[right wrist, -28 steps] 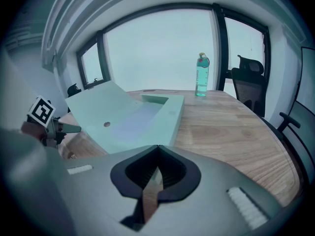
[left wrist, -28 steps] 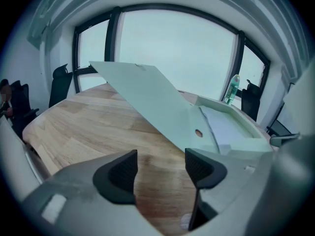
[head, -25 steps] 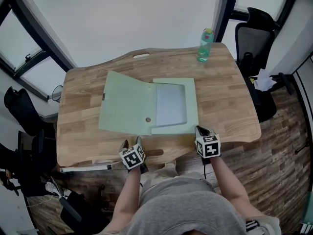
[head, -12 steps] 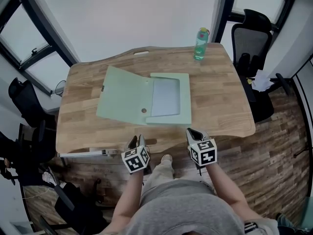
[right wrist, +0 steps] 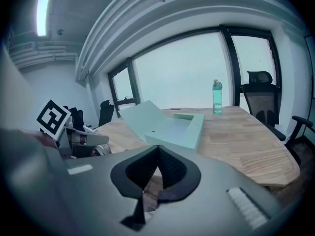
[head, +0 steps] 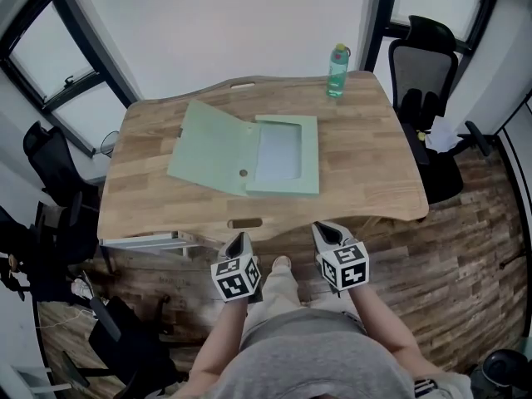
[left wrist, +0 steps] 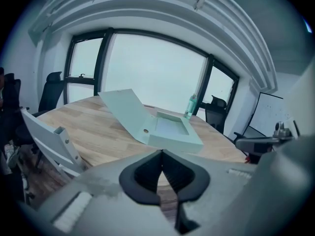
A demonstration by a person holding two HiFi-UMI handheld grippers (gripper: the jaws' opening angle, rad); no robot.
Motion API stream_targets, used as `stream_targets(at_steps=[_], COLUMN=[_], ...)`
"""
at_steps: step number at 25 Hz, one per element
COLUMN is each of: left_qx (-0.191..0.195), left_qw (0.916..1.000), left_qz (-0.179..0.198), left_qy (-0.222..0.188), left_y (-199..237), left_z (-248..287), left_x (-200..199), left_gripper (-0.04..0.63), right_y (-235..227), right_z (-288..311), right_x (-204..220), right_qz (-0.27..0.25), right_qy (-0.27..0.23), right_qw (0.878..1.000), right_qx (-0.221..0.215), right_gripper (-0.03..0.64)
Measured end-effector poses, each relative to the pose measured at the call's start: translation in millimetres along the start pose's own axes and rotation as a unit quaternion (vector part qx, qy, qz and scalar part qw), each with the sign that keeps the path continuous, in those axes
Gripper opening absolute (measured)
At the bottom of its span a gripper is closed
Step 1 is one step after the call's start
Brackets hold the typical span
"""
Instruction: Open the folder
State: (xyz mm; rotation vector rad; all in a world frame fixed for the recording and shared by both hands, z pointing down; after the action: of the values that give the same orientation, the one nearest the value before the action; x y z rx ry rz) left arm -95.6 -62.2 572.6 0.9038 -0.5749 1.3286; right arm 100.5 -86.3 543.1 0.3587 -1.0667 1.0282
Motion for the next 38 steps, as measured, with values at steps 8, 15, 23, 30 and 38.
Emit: stream_targets(at_steps=[8,15,23,30,38], left_qx=[0.02,0.051,0.063,0.065,0.07], left_qw=[0.9997,0.9985,0.9979,0.9978,0.9974], left_qz=[0.007,0.012,0.009,0.01,0.008], left_qy=[-0.01,-0.019,-0.014,-0.012,-0.011], left_y=[-23,-41,-50,-54,-56], left_z=[-40,-67,-79,-79,-77], left_x=[24,37,52,53,51], left_gripper=[0.005,0.003,0.003,0.003,0.003], right_y=[18,31,38,36,39], right_z=[-41,-67,-85,-89,-86], right_x=[18,34,43,42,39], right_qz=[-0.001,0.002,0.007,-0.019,-0.012], right_qy=[-0.018,-0.027,-0.035,-0.037,-0.041], right_qw=[1.0,1.0,0.999,0.999,0.999], right_qx=[-0.005,-0.006,-0.006,0.009,0.001], right_gripper=[0.002,0.002,0.002,0.0,0.0])
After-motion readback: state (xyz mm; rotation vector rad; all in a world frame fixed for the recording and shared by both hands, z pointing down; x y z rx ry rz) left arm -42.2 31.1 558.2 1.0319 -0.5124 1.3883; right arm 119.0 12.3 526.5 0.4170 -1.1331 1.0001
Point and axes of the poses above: the fingertips, and each gripper's own axes: z forward along the fingers, y to its left, x out of its underside, the point moved 1 cm from there along -z, backward along the fingers, and after that the axes turned 2 degrees about z, right-handed, at the moved point
